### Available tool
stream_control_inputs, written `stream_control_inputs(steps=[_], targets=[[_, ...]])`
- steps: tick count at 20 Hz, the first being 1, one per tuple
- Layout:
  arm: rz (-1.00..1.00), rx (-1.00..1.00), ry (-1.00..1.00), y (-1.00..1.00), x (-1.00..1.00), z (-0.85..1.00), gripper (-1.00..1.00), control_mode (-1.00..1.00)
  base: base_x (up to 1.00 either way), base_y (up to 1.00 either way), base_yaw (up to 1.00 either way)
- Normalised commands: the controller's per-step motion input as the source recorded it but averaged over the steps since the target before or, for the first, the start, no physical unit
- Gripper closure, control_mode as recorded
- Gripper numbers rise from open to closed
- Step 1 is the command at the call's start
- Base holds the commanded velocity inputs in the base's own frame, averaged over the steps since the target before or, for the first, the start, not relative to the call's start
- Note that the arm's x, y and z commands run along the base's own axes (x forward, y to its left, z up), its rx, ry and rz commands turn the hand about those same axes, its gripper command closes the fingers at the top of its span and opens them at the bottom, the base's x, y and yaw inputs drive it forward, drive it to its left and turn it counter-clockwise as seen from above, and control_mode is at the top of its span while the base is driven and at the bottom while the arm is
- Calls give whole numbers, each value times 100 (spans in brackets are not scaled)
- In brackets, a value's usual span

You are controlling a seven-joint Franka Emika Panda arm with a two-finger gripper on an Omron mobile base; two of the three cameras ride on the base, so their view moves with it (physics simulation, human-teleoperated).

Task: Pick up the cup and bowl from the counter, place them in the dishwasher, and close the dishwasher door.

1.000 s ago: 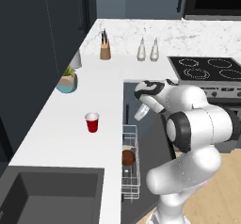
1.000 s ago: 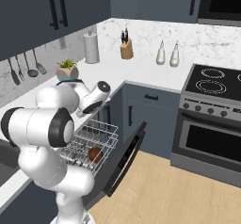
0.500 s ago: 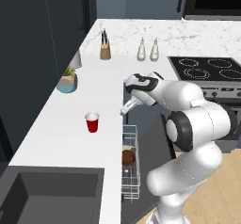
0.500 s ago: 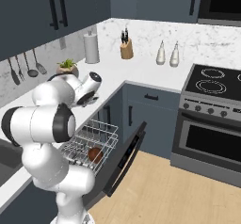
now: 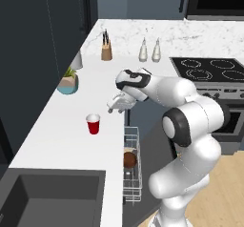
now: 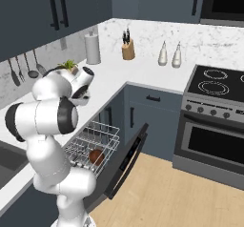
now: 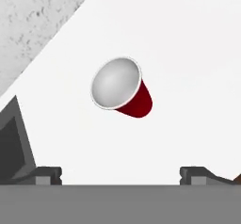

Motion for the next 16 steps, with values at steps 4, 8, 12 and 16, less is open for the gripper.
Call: stream_control_inputs(steps=[4,8,12,16], targets=[[-25,0,13,34,21,-32,-100,-100,0,0,0],[-40,-1,11,22,31,-9,-100,-100,0,0,0],[-39,-1,14,22,28,-2,-100,-100,0,0,0],[-24,-2,19,52,20,-10,-100,-100,0,0,0]])
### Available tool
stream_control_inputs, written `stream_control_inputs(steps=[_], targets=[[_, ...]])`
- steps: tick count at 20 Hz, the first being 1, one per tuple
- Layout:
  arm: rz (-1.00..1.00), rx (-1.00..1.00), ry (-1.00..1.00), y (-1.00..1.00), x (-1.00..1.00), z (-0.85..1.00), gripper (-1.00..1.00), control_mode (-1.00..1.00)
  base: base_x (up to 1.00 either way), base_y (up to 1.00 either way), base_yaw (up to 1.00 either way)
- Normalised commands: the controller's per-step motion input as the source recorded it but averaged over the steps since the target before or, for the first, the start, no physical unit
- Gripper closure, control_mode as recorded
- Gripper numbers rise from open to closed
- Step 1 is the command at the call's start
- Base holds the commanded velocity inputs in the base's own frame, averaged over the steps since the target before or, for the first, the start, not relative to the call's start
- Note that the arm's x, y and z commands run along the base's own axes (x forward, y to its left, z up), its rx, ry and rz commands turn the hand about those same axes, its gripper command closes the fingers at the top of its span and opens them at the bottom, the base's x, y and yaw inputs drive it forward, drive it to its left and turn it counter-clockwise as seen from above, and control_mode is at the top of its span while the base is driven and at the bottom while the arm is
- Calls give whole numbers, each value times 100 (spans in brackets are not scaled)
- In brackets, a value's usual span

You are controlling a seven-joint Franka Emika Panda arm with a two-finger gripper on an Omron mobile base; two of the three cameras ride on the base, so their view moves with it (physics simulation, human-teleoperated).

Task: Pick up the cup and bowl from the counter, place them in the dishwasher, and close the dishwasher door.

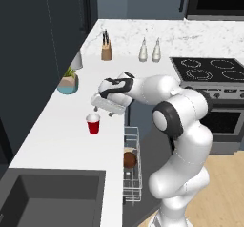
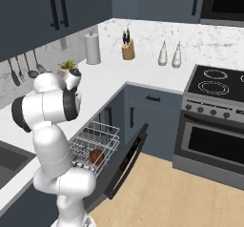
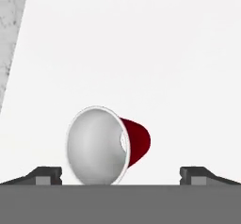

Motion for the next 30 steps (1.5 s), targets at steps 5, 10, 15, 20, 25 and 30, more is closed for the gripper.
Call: stream_control_inputs(steps=[5,10,15,20,25,30], targets=[[-15,-5,24,20,1,-13,-100,-100,0,0,0],[-11,-8,25,0,4,-31,-100,-100,0,0,0],[-9,-7,10,3,26,-19,-100,-100,0,0,0],[-5,-4,13,0,5,-20,-100,-100,0,0,0],[-2,-5,24,0,-12,-38,100,-100,0,0,0],[-1,-2,16,0,-12,-17,100,-100,0,0,0]])
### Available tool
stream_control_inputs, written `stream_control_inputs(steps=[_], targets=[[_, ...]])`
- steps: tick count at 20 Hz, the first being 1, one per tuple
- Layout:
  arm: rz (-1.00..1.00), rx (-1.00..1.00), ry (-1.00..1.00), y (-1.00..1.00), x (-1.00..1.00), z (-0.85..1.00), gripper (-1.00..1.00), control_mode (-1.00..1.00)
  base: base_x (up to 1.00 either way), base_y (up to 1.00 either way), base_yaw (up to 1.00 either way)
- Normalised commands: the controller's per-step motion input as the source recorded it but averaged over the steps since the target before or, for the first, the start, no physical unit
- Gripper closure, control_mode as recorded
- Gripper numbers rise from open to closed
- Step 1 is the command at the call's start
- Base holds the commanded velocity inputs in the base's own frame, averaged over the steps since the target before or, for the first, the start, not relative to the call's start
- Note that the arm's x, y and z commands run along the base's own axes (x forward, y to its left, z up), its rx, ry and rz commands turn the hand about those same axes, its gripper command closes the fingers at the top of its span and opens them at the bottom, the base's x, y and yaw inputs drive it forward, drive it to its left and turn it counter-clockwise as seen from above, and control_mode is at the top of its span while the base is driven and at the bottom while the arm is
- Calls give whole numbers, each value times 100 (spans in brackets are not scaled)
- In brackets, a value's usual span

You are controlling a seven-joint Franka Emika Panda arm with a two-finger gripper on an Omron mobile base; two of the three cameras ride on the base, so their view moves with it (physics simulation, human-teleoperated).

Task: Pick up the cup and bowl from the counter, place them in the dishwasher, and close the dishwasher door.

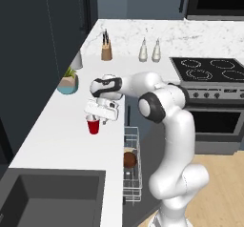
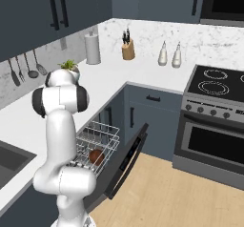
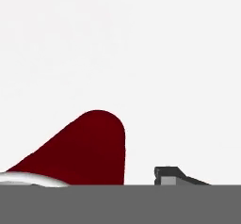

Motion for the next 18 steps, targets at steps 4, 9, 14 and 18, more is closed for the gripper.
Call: stream_control_inputs(steps=[4,9,14,18], targets=[[0,0,2,-1,-24,-2,100,-100,0,0,0],[0,0,4,-15,-49,1,100,-100,0,0,0],[0,0,7,-24,-68,28,100,-100,0,0,0],[0,6,0,-72,-98,27,100,-100,0,0,0]])
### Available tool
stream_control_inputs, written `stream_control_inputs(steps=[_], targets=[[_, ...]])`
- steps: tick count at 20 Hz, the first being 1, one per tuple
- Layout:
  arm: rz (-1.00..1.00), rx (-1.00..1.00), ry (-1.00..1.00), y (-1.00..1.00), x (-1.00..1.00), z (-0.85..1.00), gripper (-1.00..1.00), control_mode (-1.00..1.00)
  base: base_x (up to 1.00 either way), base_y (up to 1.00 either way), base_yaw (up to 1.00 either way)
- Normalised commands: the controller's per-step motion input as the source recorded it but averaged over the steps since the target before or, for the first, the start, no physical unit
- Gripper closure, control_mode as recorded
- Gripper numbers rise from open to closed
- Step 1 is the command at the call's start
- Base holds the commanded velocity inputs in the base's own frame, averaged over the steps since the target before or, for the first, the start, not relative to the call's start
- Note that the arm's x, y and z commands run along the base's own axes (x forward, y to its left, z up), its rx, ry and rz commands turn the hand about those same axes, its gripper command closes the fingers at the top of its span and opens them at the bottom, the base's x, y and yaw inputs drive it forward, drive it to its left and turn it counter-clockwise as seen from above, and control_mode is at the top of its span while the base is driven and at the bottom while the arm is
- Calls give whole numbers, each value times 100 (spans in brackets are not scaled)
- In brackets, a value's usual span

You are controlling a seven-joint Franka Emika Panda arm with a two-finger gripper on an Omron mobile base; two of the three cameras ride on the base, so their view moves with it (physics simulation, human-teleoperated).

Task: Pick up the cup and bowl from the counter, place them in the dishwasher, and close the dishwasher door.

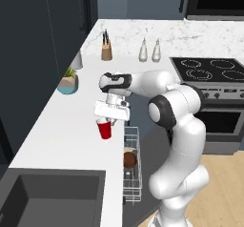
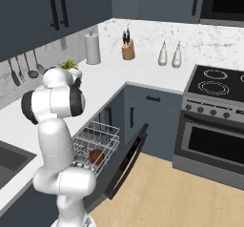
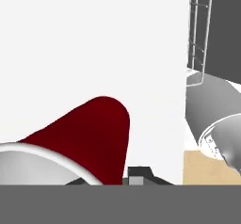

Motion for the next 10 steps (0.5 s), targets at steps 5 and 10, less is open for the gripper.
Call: stream_control_inputs(steps=[5,10], targets=[[0,4,0,-59,-94,30,100,-100,0,0,0],[0,2,0,-63,-80,25,100,-100,0,0,0]])
